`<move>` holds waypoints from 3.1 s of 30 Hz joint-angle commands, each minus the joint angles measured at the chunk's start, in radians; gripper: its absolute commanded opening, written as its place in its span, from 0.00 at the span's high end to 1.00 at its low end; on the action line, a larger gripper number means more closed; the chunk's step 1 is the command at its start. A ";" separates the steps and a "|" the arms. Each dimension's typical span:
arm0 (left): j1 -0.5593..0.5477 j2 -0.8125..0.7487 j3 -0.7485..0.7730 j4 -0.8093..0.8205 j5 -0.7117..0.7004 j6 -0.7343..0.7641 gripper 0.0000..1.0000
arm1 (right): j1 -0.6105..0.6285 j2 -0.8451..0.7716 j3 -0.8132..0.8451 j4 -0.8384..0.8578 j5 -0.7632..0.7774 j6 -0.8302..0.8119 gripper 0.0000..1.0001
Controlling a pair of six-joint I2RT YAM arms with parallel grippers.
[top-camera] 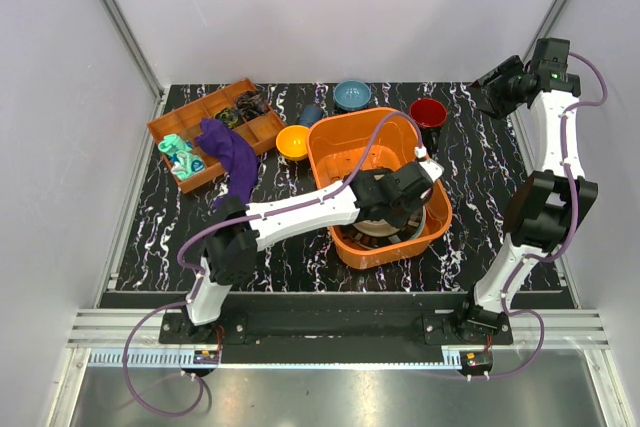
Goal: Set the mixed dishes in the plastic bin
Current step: Place the bowl in the plastic bin, then pick up the cup at the center of the board.
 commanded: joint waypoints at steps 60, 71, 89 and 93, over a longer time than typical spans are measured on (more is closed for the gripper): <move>0.678 -0.062 0.396 -0.218 0.183 -0.122 0.34 | 0.162 0.405 0.448 -0.228 0.242 -0.262 0.32; 0.707 -0.074 0.366 -0.221 0.183 -0.122 0.34 | 0.186 0.460 0.468 -0.264 0.234 -0.268 0.34; 0.728 -0.097 0.366 -0.270 0.217 -0.122 0.34 | 0.191 0.502 0.448 -0.274 0.299 -0.275 0.58; 0.728 -0.108 0.357 -0.280 0.215 -0.124 0.34 | 0.192 0.520 0.454 -0.269 0.305 -0.285 0.63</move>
